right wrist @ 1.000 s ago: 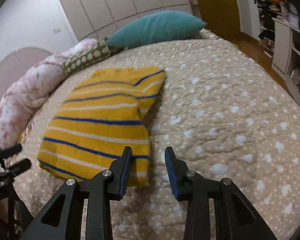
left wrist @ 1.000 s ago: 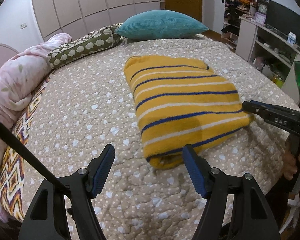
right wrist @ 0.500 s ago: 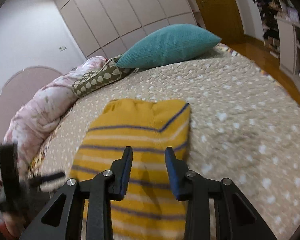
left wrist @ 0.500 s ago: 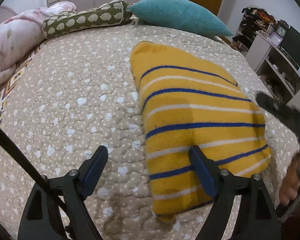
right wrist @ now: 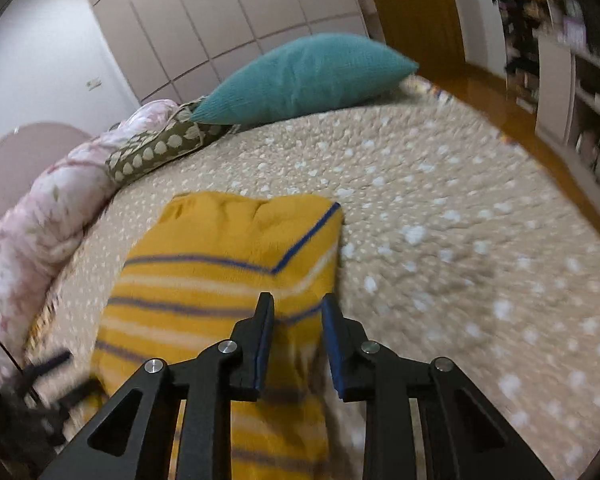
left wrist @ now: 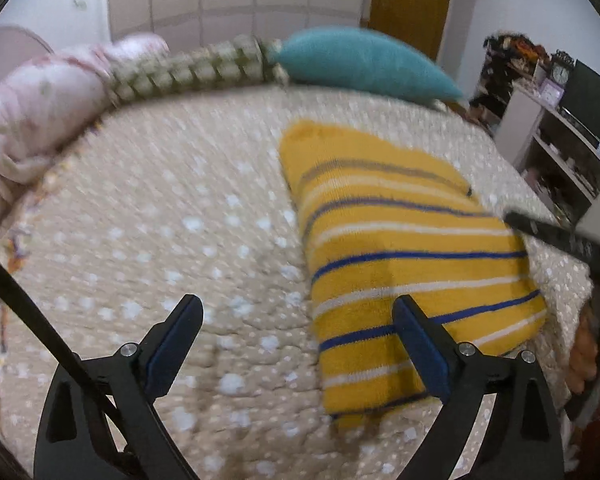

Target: Fold small clothes

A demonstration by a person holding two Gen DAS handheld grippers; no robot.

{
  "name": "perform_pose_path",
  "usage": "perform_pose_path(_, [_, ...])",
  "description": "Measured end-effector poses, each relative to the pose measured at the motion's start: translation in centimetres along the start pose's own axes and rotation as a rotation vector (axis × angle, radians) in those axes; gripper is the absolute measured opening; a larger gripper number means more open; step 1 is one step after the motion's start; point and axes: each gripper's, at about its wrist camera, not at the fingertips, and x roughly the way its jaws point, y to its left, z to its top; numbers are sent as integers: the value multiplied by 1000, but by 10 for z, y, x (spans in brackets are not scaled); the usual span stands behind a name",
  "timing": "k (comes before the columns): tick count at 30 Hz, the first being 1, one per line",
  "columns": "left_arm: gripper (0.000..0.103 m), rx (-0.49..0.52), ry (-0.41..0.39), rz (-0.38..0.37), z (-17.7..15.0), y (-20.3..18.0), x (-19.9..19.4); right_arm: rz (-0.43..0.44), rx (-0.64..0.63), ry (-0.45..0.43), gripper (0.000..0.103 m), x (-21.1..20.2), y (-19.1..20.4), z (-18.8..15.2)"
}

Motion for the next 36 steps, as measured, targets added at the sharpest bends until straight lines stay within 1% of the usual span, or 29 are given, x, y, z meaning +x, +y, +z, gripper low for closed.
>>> perform_pose_path(1, [95,4,-51,31,-2,0,-14,-12,-20,-8,33,-10,3,-8])
perform_pose_path(3, [95,2,-125,83,-5,0,-37,-32,-39,-19,34,-25,7,-21])
perform_pose_path(4, [95,-1,-181,133,-8,0,-54,-43,-45,-27,34,-32,8,-28])
perform_pose_path(5, [96,-4,-218,163,-7,1,-65,-50,-49,-35,34,-41,10,-36])
perform_pose_path(6, [101,-6,-255,195,-6,1,-78,-52,-49,-43,34,-49,11,-44])
perform_pose_path(7, [103,-5,-294,225,-5,1,-91,-56,-47,-54,35,-60,13,-53])
perform_pose_path(8, [103,-2,-335,256,-3,-1,-107,-58,-41,-63,35,-68,14,-60])
perform_pose_path(10, [103,5,-386,296,-3,-4,-132,-57,-26,-77,36,-83,16,-72])
perform_pose_path(12, [103,13,-424,300,-5,-7,-155,-71,-22,-95,38,-102,20,-84])
perform_pose_path(14, [103,32,-463,261,-16,-11,-176,-97,-42,-116,41,-120,28,-97])
perform_pose_path(15, [103,38,-473,231,-22,-12,-183,-109,-52,-123,47,-128,32,-103])
perform_pose_path(16, [103,43,-470,199,-28,-12,-187,-119,-57,-126,54,-132,35,-107])
perform_pose_path(18, [103,45,-426,152,-40,-12,-186,-144,-58,-134,62,-144,42,-121])
perform_pose_path(21, [103,48,-300,133,-53,-13,-159,-185,-80,-121,64,-144,52,-139])
perform_pose_path(23, [103,39,-200,138,-63,-14,-133,-207,-97,-110,64,-137,55,-144])
perform_pose_path(25, [103,24,-126,147,-74,-13,-114,-232,-107,-93,64,-129,59,-148])
perform_pose_path(29, [103,16,-42,161,-90,-16,-87,-252,-89,-68,64,-122,60,-152])
perform_pose_path(32, [103,5,9,138,-99,-21,-77,-296,-71,-66,65,-123,60,-157])
perform_pose_path(36, [103,8,48,100,-108,-27,-70,-329,-80,-65,67,-124,62,-168])
